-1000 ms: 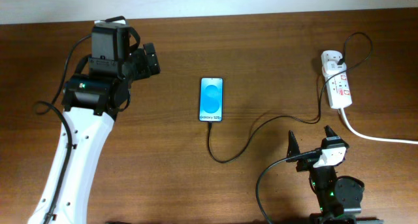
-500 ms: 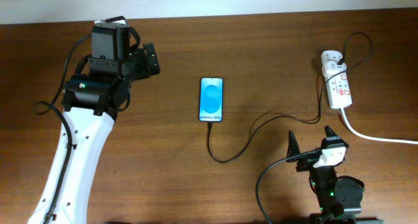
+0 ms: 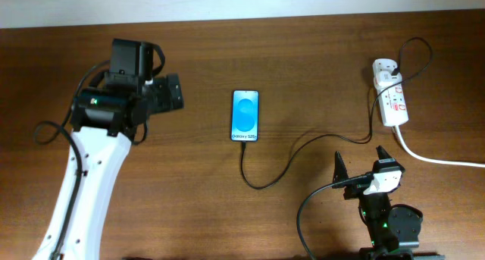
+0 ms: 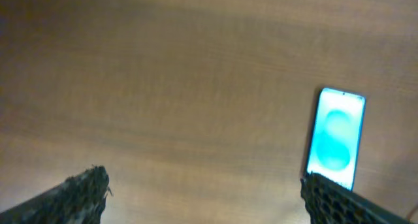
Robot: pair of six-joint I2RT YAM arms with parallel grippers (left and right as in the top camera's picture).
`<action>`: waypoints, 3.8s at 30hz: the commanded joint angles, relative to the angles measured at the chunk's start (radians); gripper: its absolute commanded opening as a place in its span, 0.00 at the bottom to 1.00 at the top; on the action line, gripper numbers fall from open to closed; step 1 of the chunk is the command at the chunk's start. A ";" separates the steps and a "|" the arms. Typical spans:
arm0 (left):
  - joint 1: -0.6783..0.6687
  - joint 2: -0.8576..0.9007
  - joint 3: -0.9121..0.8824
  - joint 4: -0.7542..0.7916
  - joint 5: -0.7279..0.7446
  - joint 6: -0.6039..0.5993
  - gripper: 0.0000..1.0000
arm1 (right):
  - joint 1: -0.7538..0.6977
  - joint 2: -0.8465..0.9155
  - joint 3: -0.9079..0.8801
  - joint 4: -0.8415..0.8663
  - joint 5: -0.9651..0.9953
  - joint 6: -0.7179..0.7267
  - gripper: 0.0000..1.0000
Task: Plug charger to phone and switch on socket
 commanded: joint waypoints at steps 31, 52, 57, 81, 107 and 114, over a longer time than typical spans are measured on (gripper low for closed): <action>0.001 -1.145 -1.151 0.729 0.127 0.225 0.99 | 0.009 -0.008 -0.005 -0.007 0.011 0.004 0.98; 0.138 -1.464 -1.531 1.100 0.198 0.225 0.99 | 0.009 -0.008 -0.005 -0.007 0.011 0.004 0.98; 0.179 -1.464 -1.531 0.972 0.193 0.225 0.99 | 0.009 -0.008 -0.005 -0.007 0.011 0.004 0.98; 0.177 -1.464 -1.532 0.971 0.189 0.274 0.99 | 0.009 -0.008 -0.005 -0.007 0.011 0.004 0.98; 0.177 -1.464 -1.531 0.970 0.189 0.274 0.99 | 0.009 -0.009 -0.005 -0.007 0.011 0.004 0.98; 0.177 -1.464 -1.531 0.970 0.189 0.274 0.99 | 0.009 -0.009 -0.005 -0.007 0.011 0.004 0.98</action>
